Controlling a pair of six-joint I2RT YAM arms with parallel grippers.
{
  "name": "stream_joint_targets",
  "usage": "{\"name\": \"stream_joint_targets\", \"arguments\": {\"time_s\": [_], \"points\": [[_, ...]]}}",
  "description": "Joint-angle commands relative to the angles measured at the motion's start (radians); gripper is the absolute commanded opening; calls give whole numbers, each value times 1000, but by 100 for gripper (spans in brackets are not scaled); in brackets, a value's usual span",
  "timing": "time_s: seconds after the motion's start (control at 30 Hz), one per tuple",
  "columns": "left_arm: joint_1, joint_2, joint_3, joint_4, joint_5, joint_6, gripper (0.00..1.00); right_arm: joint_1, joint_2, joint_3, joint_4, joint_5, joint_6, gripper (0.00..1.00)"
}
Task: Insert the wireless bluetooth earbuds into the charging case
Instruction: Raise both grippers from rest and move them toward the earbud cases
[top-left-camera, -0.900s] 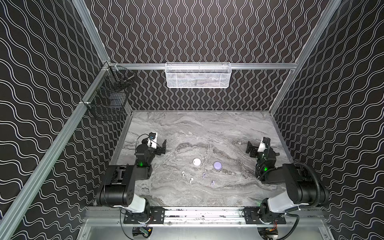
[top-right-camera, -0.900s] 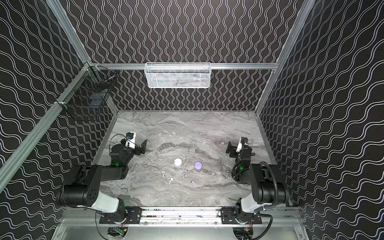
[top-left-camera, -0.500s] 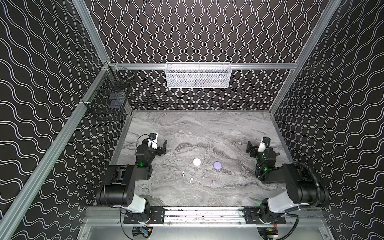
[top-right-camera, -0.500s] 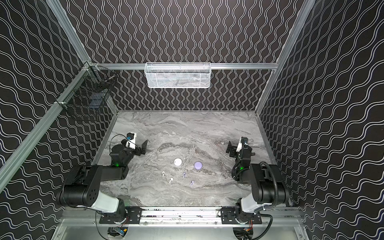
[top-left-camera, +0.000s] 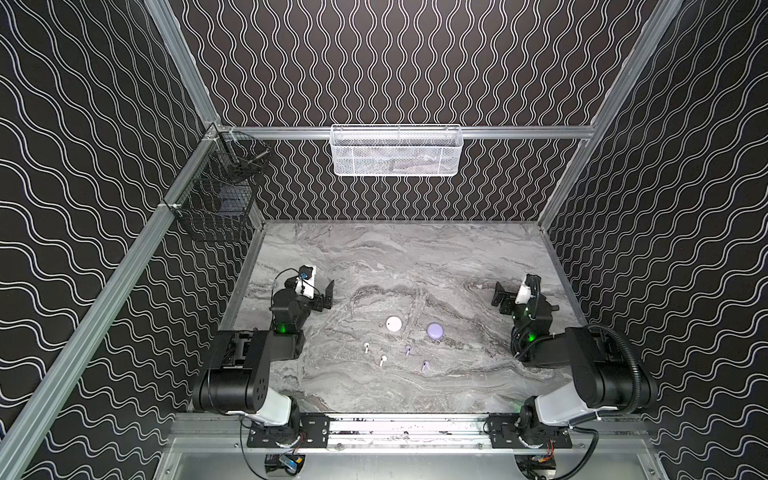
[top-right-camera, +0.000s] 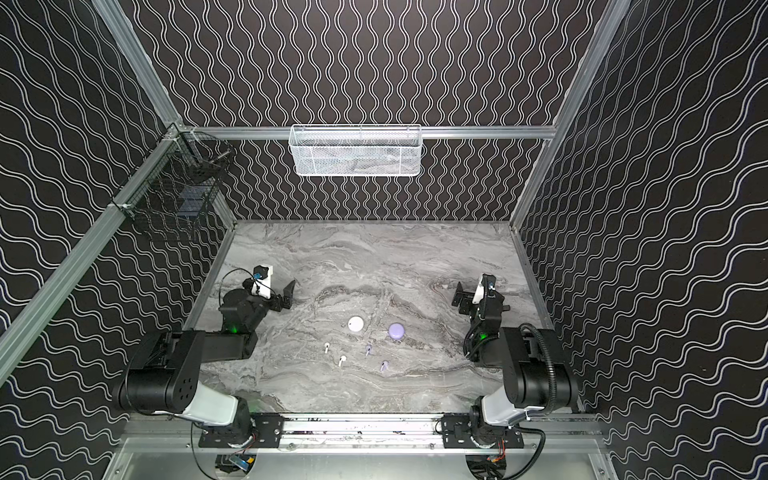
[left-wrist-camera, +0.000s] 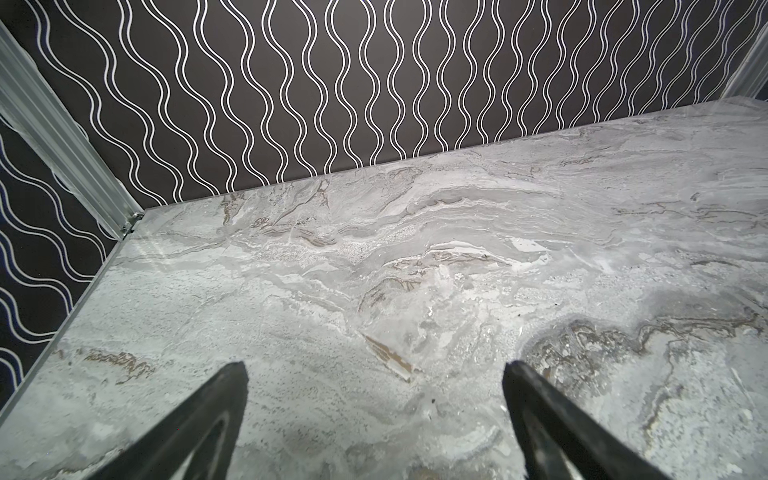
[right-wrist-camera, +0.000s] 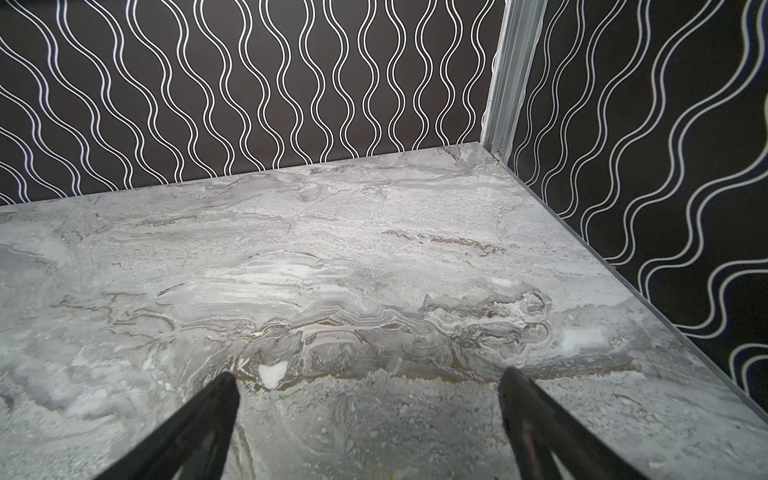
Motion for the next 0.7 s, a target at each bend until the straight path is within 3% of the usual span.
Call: {"name": "stream_joint_targets", "arguments": {"time_s": [0.0,0.17,0.27,0.37,0.43,0.53,0.67], "points": [[2,-2,3,34,10,15,99,1,0,-4,54,8,-6,100],[3,-4,-8,53,11,16,99,1,-1,-6,59,7,-7,100],[2,-13,-65,157,-11,7,99,2,-5,-11,70,20,-4,100],[1,-94,-145,241,-43,-3,99,3,-61,-9,30,77,15,100],[-17,-210,-169,183,-28,20,99,8,-123,19,-85,130,33,100],[-130,-428,-154,-45,-144,71,99,11,-216,67,-281,195,89,100],[-289,-566,-142,-117,-211,90,99,33,-307,112,-455,241,166,100]]}}
